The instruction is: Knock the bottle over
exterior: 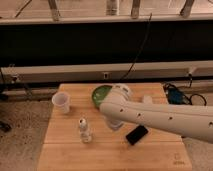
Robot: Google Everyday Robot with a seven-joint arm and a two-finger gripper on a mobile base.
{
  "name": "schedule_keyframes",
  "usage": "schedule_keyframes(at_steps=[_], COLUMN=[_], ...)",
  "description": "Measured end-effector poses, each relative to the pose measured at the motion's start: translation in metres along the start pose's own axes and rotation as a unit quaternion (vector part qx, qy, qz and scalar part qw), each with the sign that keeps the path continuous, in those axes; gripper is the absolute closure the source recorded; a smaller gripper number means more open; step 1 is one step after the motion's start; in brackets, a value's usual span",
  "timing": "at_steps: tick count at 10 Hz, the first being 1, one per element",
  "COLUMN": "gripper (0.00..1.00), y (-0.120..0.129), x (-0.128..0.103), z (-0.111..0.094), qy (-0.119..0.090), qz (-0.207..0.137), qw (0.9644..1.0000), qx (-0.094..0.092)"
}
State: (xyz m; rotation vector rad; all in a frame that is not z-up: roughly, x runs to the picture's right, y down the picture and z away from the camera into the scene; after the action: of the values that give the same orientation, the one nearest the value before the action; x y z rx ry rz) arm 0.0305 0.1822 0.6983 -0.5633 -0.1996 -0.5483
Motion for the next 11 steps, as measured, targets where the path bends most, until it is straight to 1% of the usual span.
schedule_keyframes(at_steps=[7,9,11], gripper=[0.98,0.98,0.98], y=[-0.012,-0.02,-0.021], x=[-0.014,-0.025,-0.024], z=[0.01,0.013,0.016], qy=[-0.021,-0.027,-0.032], qz=[-0.041,-0.056,-0.068], qw=[0.9989,0.9981,0.9972], qx=[-0.002,-0.003,-0.006])
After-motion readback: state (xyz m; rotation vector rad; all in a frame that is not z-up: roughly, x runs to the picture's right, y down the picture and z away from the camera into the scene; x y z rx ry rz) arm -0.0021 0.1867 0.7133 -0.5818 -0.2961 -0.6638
